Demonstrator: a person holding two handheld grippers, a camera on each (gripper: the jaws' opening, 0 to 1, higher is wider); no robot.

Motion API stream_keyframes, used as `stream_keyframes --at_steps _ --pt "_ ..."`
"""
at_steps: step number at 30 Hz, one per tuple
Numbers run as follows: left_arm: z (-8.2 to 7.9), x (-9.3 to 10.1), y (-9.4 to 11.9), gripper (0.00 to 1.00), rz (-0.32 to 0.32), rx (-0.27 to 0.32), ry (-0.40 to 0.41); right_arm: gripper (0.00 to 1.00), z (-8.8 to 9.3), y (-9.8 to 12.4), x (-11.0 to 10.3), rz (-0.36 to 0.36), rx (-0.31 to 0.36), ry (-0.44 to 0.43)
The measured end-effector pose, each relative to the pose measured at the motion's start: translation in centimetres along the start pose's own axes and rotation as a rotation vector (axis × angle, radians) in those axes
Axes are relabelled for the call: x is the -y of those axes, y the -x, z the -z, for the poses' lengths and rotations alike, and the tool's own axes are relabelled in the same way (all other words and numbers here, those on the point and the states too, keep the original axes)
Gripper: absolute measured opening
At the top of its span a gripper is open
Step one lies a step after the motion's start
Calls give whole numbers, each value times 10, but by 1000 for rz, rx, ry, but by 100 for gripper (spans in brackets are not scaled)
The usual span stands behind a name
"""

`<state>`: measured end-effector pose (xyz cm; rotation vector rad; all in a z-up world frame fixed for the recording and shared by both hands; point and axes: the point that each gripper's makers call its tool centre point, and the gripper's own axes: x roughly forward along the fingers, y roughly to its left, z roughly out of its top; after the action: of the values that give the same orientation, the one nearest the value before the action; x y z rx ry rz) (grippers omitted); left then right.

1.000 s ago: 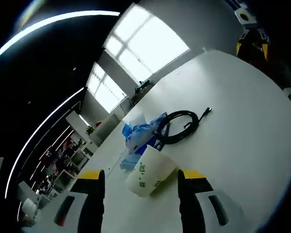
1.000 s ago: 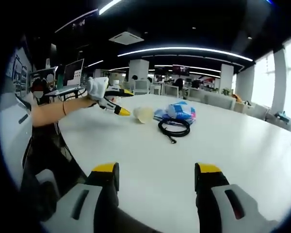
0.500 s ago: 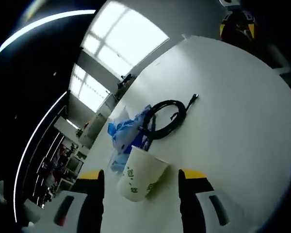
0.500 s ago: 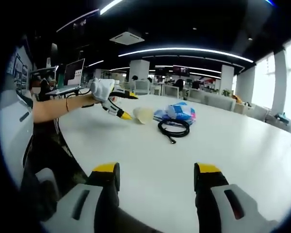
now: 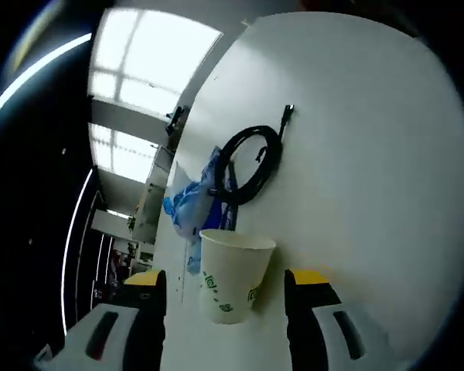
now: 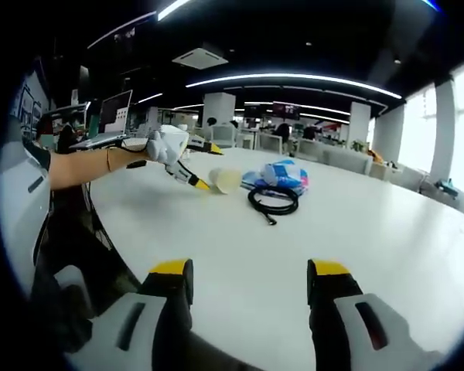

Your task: Arrange the tabletop items into an orderly group along one side of the table until the central work area is clear of visible clutter.

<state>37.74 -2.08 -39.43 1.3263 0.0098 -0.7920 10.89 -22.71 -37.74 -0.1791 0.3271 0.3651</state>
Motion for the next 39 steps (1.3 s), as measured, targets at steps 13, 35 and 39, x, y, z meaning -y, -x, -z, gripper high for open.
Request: stream_keyframes --at_steps 13,35,39 --pt "1 1 -17 62 37 -44 -108 57 0 2 6 21 8 -9" --pt "1 15 -31 37 119 -79 -213 57 5 8 15 53 12 -34" --pt "1 16 -30 37 109 -75 -214 57 4 8 14 49 14 -32"
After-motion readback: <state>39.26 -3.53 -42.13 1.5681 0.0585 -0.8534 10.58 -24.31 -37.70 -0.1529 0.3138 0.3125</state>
